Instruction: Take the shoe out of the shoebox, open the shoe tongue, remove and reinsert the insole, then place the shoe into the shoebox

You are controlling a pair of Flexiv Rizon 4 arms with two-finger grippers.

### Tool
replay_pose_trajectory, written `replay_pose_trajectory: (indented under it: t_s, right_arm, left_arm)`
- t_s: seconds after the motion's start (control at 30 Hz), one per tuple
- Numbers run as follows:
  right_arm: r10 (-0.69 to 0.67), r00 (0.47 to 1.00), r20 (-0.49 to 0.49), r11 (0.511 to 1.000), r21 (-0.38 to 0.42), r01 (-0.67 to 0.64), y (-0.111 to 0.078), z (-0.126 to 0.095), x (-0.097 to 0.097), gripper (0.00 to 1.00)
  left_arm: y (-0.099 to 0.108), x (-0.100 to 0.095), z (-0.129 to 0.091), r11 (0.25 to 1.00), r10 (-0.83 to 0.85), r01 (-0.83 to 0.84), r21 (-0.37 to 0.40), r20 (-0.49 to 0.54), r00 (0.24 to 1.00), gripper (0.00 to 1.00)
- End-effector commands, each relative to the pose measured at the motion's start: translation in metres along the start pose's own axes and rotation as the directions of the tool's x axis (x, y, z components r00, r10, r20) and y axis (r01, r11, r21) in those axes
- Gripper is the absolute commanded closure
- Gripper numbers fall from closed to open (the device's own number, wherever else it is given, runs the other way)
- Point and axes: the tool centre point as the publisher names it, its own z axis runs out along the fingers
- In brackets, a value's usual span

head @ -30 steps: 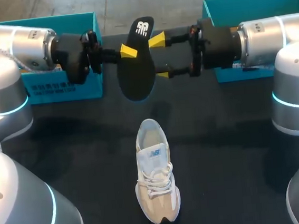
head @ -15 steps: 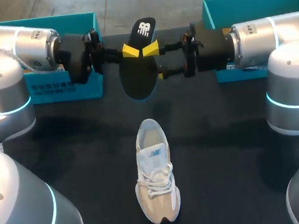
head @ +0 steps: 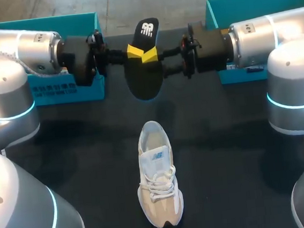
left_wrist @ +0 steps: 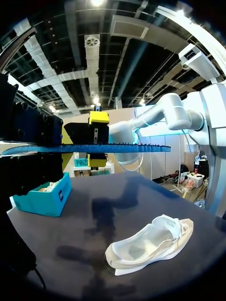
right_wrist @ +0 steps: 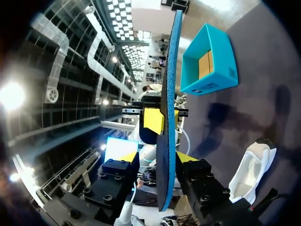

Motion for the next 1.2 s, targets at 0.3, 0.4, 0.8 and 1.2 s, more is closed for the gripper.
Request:
replay_pose_trajectory:
  t_s: [0.3, 0.4, 0.8, 1.2]
  right_arm:
    - [0.001, 1.0, 0.023, 1.0, -0.009, -0.001, -0.0045, -0.0003, 0.0004, 0.58]
    - [0.004, 1.0, 0.028, 1.0, -0.01, -0.004, -0.0046, -0.0003, 0.0002, 0.62]
    - [0.012, 0.999, 0.032, 1.0, -0.003, -0.012, -0.0048, 0.0012, -0.002, 0.72]
    - [0.012, 0.999, 0.03, 1.0, -0.006, -0.012, -0.0054, 0.0009, -0.0034, 0.85]
  left_arm:
    - [-0.001, -0.0017, 0.0045, 1.0, -0.002, 0.002, -0.013, 0.012, 1.0, 1.0]
    - [-0.001, -0.0017, 0.0047, 1.0, -0.002, 0.003, -0.016, 0.014, 1.0, 1.0]
    - [-0.0021, -0.0023, 0.0072, 1.0, -0.001, 0.001, -0.014, 0.016, 1.0, 1.0]
    - [-0.0028, -0.0025, 0.0078, 1.0, 0.006, -0.006, -0.015, 0.014, 1.0, 1.0]
